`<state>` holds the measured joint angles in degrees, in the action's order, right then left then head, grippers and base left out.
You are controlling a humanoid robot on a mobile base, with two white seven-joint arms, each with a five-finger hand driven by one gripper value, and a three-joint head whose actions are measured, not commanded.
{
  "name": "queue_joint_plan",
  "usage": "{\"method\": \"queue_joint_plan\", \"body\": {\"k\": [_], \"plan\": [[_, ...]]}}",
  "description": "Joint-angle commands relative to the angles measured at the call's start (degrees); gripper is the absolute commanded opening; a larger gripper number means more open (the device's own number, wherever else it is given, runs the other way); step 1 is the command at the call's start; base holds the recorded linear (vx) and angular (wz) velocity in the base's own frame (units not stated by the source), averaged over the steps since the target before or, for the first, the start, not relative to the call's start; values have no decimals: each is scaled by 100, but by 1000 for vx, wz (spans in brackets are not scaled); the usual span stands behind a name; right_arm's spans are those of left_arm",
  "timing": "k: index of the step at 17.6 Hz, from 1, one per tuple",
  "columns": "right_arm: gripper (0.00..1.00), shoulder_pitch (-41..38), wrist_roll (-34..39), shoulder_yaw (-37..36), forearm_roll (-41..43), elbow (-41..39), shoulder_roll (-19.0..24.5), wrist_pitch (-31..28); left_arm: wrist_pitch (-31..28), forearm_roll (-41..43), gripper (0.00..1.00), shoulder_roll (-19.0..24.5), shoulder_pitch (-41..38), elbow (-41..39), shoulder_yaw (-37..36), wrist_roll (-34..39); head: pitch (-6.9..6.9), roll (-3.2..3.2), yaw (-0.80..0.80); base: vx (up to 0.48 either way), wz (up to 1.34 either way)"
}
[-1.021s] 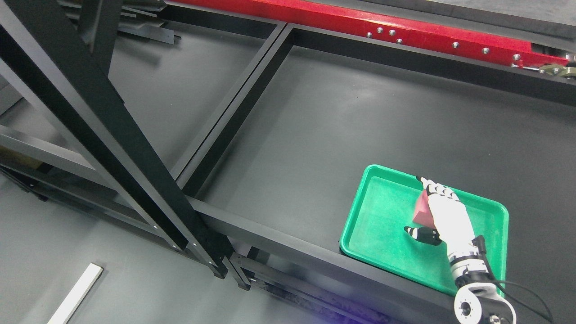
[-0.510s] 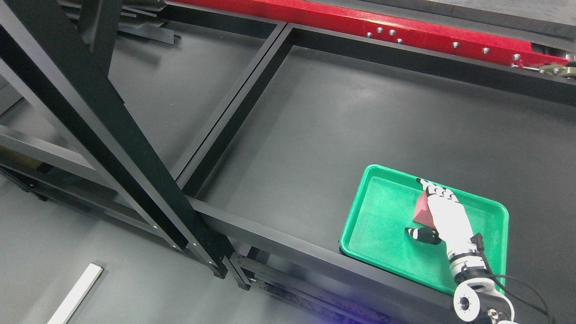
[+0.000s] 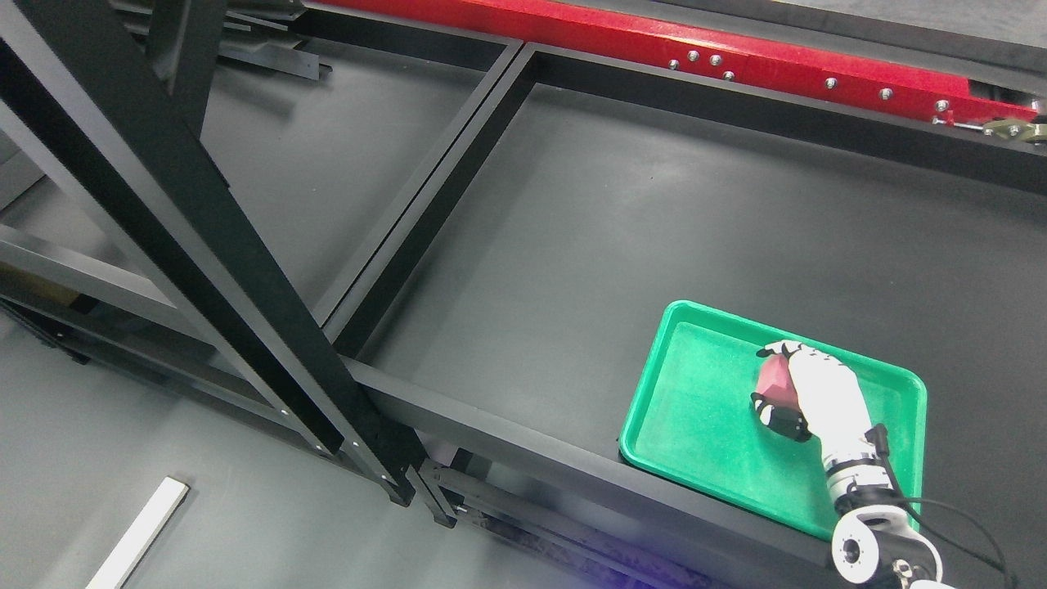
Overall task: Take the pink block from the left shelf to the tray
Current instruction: 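Close the right hand around the pink cube in the green tray, then lift the pink cube out of the green tray with the right hand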
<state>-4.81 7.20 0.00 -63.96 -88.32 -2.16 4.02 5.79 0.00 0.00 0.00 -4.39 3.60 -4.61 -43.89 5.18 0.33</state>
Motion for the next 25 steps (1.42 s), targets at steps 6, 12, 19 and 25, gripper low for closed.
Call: {"method": "queue_joint_plan", "body": {"k": [6,12,19,25], "plan": [[1,112,1,-26,77,122,-127,20,1,9,100,100,-52,0,0,4,0,0,0,1,4],[1,235,-780,-263,147,-18,-118,29,1,9,100,100,-52,0,0,4,0,0,0,0,0],[2,130,-1484,-571,551,-580,-101,29,1,9,100,100,-52,0,0,4,0,0,0,0,0],[2,-37,-2012,-720,700,-783,-22,116,1,9,100,100,-52,0,0,4,0,0,0,0,0]]}}
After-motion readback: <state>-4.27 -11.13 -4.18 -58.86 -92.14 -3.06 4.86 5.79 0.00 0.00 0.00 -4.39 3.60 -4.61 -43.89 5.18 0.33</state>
